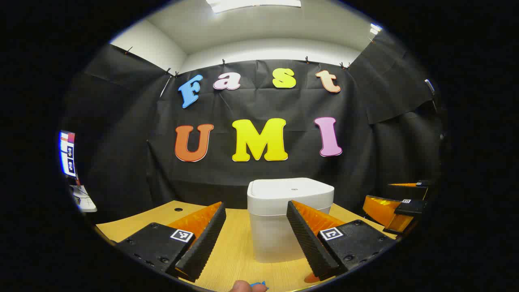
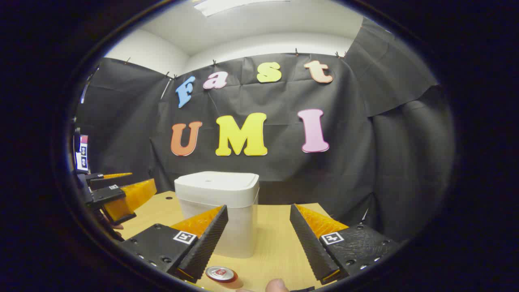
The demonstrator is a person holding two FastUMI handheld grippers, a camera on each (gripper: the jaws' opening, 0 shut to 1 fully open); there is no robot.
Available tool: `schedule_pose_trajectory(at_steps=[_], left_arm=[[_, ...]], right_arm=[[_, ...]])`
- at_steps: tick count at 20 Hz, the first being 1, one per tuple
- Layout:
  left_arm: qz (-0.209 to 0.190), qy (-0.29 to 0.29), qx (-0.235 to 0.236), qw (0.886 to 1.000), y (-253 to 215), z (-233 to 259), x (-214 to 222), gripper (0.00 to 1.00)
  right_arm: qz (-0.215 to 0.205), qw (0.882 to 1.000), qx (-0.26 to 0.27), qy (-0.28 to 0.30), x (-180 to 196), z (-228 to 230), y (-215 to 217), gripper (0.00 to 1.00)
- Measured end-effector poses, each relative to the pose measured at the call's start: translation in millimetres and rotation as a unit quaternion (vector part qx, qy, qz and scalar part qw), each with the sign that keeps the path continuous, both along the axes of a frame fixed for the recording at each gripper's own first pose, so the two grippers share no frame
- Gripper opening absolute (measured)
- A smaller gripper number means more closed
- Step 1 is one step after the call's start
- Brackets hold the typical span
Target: Press the lid of the desktop garbage bin to open it, pick up the crumpled paper on the desktop and throw it into the bin, then pick up the pop can on the desktop and drop it into the bin, and finally close the garbage bin lid.
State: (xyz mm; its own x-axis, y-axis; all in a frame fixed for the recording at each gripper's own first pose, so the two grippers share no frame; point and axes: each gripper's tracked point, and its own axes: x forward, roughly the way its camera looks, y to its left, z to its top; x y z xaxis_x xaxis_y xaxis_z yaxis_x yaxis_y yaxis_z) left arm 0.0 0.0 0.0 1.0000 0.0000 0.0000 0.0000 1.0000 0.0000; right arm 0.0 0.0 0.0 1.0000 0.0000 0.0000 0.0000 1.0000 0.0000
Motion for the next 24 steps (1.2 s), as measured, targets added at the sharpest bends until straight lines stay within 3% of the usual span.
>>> schedule_pose_trajectory(at_steps=[6,24], left_arm=[[-0.003,0.011,0.011,1.0,-5.8,-5.2,7.3,0.97],[0.015,0.025,0.002,1.0,11.2,-22.1,14.7,0.97]], right_arm=[[-0.01,1.0,-0.005,-0.007,5.6,3.9,-4.5,0.98],[0.004,1.0,-0.008,-0.012,14.8,6.2,10.1,0.95]])
